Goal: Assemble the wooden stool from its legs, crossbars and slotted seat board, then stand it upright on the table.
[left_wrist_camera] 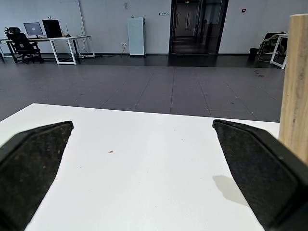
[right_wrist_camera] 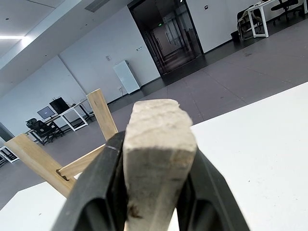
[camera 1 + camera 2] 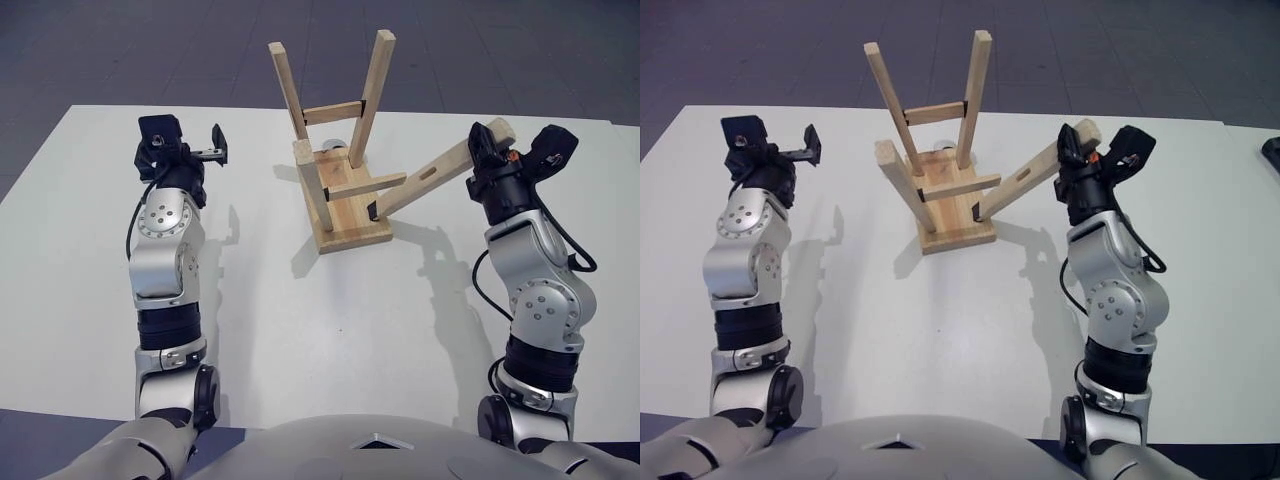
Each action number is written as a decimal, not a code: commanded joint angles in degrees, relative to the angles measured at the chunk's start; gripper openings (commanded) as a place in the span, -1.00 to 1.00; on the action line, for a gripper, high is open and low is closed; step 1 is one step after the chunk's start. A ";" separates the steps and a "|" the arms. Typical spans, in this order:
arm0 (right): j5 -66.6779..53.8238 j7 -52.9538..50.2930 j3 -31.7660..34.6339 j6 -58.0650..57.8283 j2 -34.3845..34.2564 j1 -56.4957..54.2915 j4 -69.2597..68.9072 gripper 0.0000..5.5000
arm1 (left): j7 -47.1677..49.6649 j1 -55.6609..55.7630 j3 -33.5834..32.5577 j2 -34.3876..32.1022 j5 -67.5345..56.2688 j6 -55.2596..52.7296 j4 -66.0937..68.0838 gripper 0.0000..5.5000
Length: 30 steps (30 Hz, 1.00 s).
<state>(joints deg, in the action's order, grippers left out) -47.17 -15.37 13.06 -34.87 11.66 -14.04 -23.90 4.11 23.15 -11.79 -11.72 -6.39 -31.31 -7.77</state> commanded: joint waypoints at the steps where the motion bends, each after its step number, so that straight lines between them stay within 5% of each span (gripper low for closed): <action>1: 1.24 -3.84 -0.67 -6.58 -0.34 0.21 1.44 -0.62 | -0.03 2.31 -0.04 0.15 -0.22 -0.81 -0.71 0.96; 13: 2.83 -7.55 -2.28 -9.95 -3.25 -7.31 -1.16 -0.63 | -0.23 5.67 0.66 1.08 -0.68 -2.80 -2.30 0.96; 30: -1.77 -9.87 4.63 -11.25 -5.92 -10.86 -2.88 -0.63 | -0.97 5.99 0.49 1.08 -0.48 -3.22 -1.41 0.96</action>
<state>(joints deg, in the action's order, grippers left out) -48.10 -24.91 17.02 -45.54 5.88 -23.94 -26.17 3.33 28.61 -11.50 -10.32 -6.92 -33.96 -9.60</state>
